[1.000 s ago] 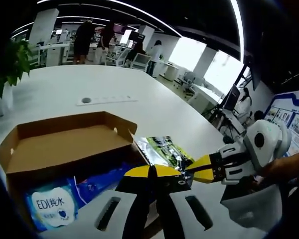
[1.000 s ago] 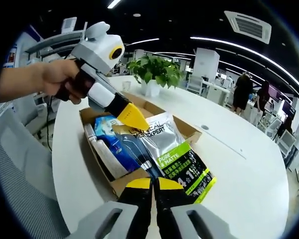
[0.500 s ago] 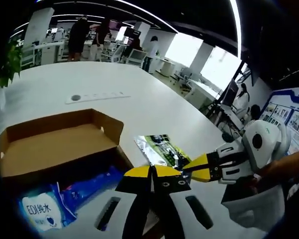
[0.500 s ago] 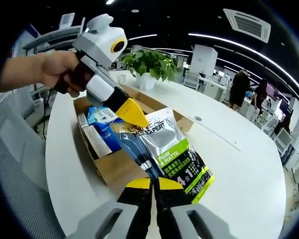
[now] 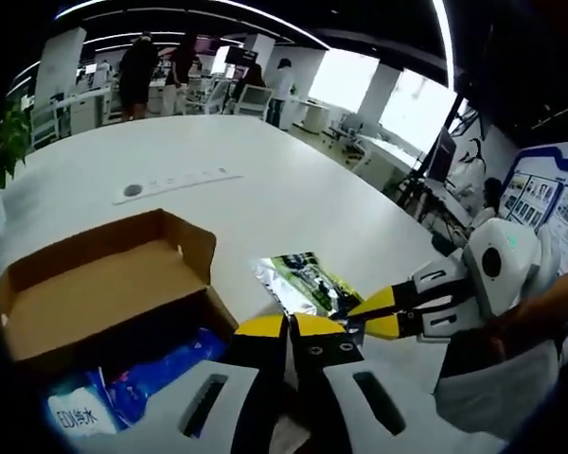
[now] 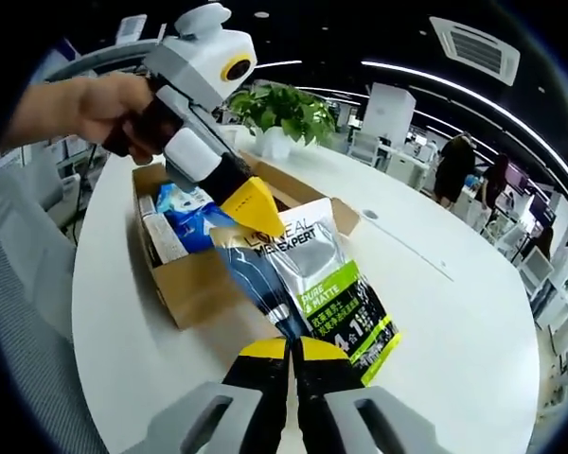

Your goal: Operate the shoe box by opening the lid, removing the specified soft item, and placing it in the target area until the item is outside and the box remains undamaged.

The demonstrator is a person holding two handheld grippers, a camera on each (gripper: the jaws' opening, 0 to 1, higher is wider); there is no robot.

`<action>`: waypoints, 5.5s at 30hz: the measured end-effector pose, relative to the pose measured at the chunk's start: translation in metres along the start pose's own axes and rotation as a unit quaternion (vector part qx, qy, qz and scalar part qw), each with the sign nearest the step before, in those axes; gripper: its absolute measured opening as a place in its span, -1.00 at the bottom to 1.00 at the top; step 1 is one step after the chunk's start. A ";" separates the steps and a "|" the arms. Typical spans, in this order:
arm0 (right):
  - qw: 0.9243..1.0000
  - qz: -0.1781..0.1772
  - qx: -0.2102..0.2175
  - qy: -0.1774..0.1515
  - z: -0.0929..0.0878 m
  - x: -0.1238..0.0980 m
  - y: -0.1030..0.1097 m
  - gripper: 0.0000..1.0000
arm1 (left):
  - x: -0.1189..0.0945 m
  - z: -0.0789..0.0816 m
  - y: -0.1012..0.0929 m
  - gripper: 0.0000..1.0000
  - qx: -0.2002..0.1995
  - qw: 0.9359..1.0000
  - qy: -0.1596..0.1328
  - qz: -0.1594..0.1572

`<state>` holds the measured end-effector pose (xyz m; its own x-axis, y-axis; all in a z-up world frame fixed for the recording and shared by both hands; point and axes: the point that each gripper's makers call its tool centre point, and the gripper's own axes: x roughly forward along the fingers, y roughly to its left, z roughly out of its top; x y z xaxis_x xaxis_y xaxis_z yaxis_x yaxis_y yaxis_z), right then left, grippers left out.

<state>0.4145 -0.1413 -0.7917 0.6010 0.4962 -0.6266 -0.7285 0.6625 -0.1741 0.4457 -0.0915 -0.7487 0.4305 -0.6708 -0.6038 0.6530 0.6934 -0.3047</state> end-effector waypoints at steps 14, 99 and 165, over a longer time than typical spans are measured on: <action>1.000 0.012 -0.003 -0.006 -0.012 0.015 0.000 -1.00 | 0.011 -0.003 0.011 -0.97 0.023 0.999 0.011 0.026; 0.996 0.043 -0.051 0.064 -0.050 0.035 -0.022 -0.98 | -0.146 -0.035 0.119 -0.71 -0.059 0.988 -0.059 0.132; 0.996 0.068 0.042 -0.029 0.073 0.020 0.015 -0.34 | -0.238 -0.121 0.187 -0.57 -0.082 0.959 -0.013 0.271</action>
<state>0.4395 -0.0810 -0.7512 0.5177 0.6146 -0.5952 -0.7759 0.6304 -0.0240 0.3894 0.2294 -0.7512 0.6964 -0.2044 -0.6880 0.2219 0.9729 -0.0645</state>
